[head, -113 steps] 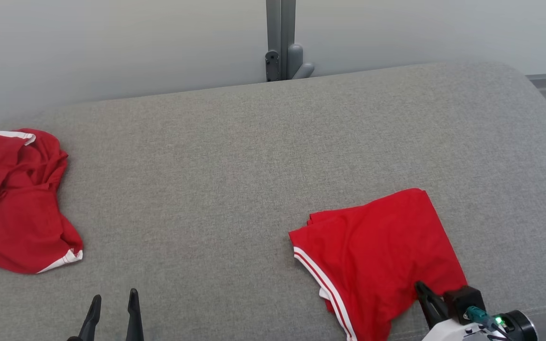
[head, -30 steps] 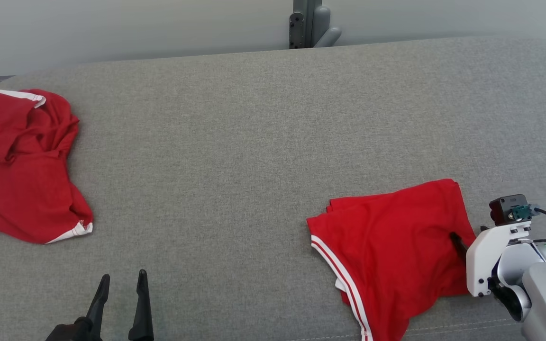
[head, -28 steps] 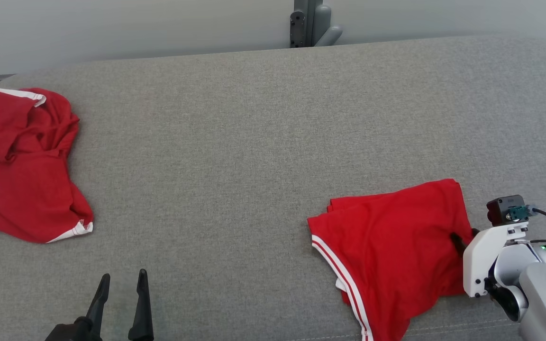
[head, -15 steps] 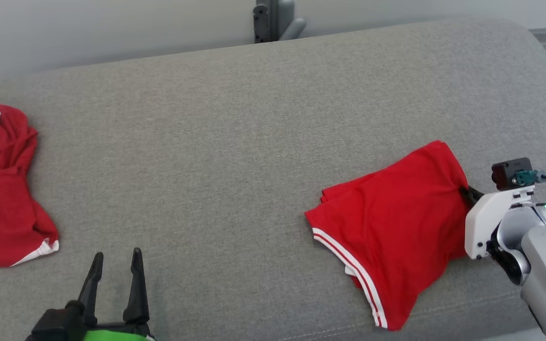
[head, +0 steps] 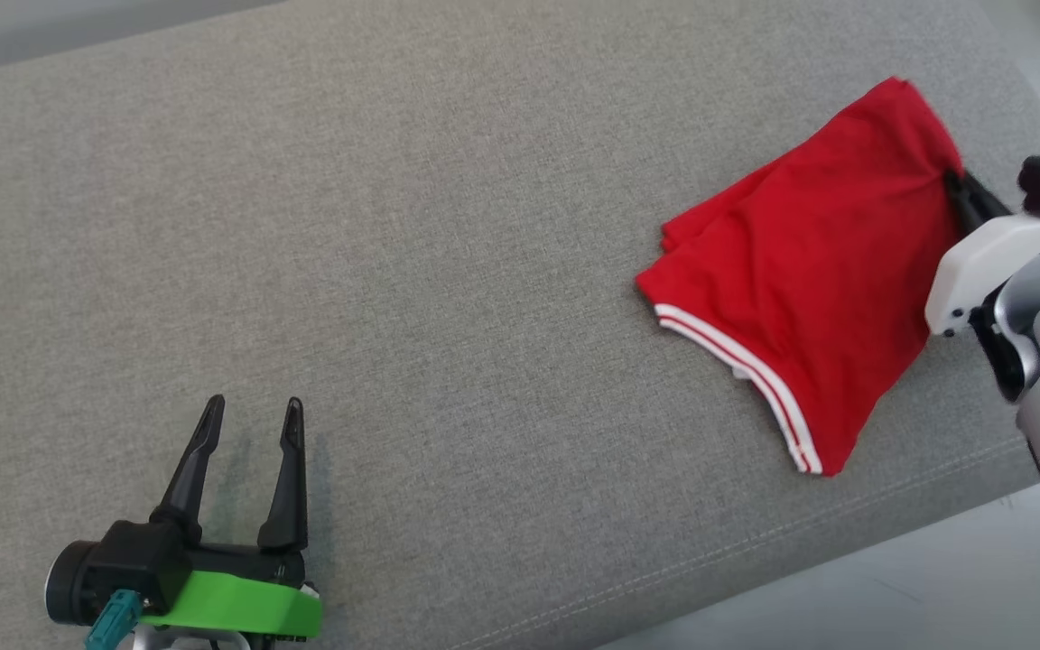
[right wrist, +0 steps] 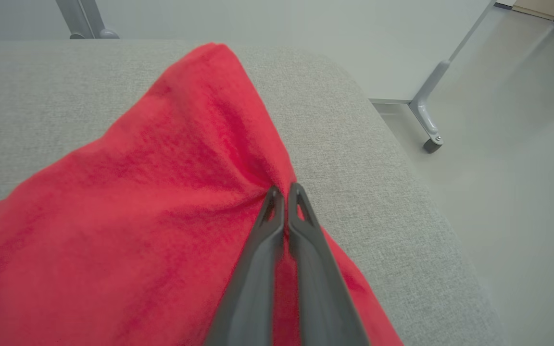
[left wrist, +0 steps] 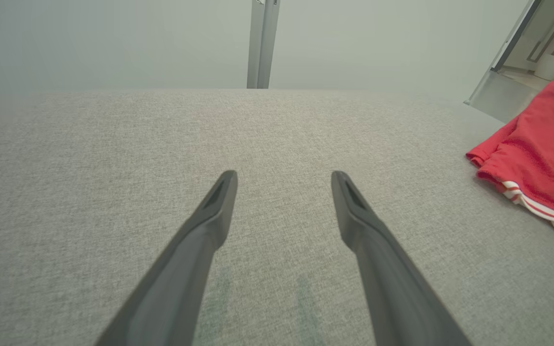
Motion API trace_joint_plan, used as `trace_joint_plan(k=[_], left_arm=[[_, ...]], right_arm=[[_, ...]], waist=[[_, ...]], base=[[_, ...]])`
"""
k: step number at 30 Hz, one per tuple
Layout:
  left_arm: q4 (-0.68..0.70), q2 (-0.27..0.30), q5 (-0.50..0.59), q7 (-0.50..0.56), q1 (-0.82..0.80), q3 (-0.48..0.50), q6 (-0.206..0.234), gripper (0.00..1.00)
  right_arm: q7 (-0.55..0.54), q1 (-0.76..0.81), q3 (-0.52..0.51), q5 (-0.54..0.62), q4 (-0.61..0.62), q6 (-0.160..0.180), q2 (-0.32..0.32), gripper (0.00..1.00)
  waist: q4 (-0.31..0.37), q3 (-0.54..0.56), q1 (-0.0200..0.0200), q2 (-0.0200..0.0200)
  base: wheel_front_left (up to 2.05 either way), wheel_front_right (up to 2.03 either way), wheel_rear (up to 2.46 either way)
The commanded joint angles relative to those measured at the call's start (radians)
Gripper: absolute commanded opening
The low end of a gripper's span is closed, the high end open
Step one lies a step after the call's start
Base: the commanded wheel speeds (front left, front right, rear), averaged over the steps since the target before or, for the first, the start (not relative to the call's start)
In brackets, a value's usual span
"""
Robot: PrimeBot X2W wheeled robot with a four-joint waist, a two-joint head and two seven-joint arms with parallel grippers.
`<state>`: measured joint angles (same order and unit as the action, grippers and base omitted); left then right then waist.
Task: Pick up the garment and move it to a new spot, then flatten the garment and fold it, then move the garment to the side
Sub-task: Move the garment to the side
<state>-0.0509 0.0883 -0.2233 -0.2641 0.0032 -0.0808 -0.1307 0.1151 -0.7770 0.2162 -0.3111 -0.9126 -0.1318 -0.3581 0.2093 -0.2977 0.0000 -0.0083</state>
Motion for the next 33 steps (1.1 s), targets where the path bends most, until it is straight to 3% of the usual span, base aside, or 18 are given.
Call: trace_joint_plan(k=[1, 10, 13, 19, 26, 27, 28, 29, 33], left_arm=[[0.005, 0.018, 0.015, 0.0, -0.015, 0.0, 0.0, 1.0], [0.039, 0.057, 0.034, 0.0, 0.043, 0.027, 0.0, 1.0], [0.064, 0.072, 0.038, 0.0, 0.07, 0.034, 0.0, 1.0], [0.092, 0.076, 0.041, 0.0, 0.101, 0.049, 0.0, 1.0], [0.116, 0.08, 0.05, 0.0, 0.13, 0.067, 0.0, 1.0], [0.118, 0.082, 0.05, 0.0, 0.129, 0.07, 0.0, 1.0], [0.121, 0.083, 0.051, 0.0, 0.127, 0.073, 0.0, 1.0], [0.123, 0.083, 0.051, 0.0, 0.124, 0.077, 0.0, 1.0], [0.131, 0.076, 0.048, 0.0, 0.111, 0.095, 0.001, 1.0]], right_arm=[[0.025, -0.034, -0.024, 0.017, -0.031, 0.002, -0.007, 0.0], [0.127, -0.193, -0.227, 0.135, -0.228, 0.002, -0.059, 0.0], [0.146, -0.229, -0.344, 0.199, -0.259, 0.002, -0.086, 0.0], [0.152, -0.239, -0.514, 0.286, -0.231, 0.002, -0.112, 0.0], [0.15, -0.191, -0.753, 0.47, -0.17, 0.002, -0.102, 0.0], [0.15, -0.186, -0.786, 0.505, -0.169, 0.002, -0.098, 0.31], [0.15, -0.182, -0.811, 0.539, -0.162, 0.002, -0.09, 0.82], [0.15, -0.18, -0.841, 0.565, -0.154, 0.002, -0.081, 1.0], [0.15, -0.179, -0.924, 0.664, -0.097, 0.002, -0.029, 1.0]], waist=[[0.028, -0.063, 0.0, 0.0083], [-0.028, -0.108, 0.0, 0.0083], [-0.054, -0.134, 0.0, 0.0083], [-0.078, -0.168, 0.0, 0.0083], [-0.083, -0.19, 0.0, 0.0083], [-0.082, -0.192, 0.0, 0.0083], [-0.08, -0.194, 0.0, 0.0083], [-0.078, -0.196, 0.0, 0.0083], [-0.065, -0.194, 0.0, 0.0083]], base=[[0.0, 0.0, 0.0], [0.0, 0.0, 0.0], [0.0, 0.0, 0.0], [0.0, 0.0, 0.0], [0.0, 0.0, 0.0], [0.0, 0.0, 0.0], [0.0, 0.0, 0.0], [0.0, 0.0, 0.0], [0.0, 0.0, 0.0]])
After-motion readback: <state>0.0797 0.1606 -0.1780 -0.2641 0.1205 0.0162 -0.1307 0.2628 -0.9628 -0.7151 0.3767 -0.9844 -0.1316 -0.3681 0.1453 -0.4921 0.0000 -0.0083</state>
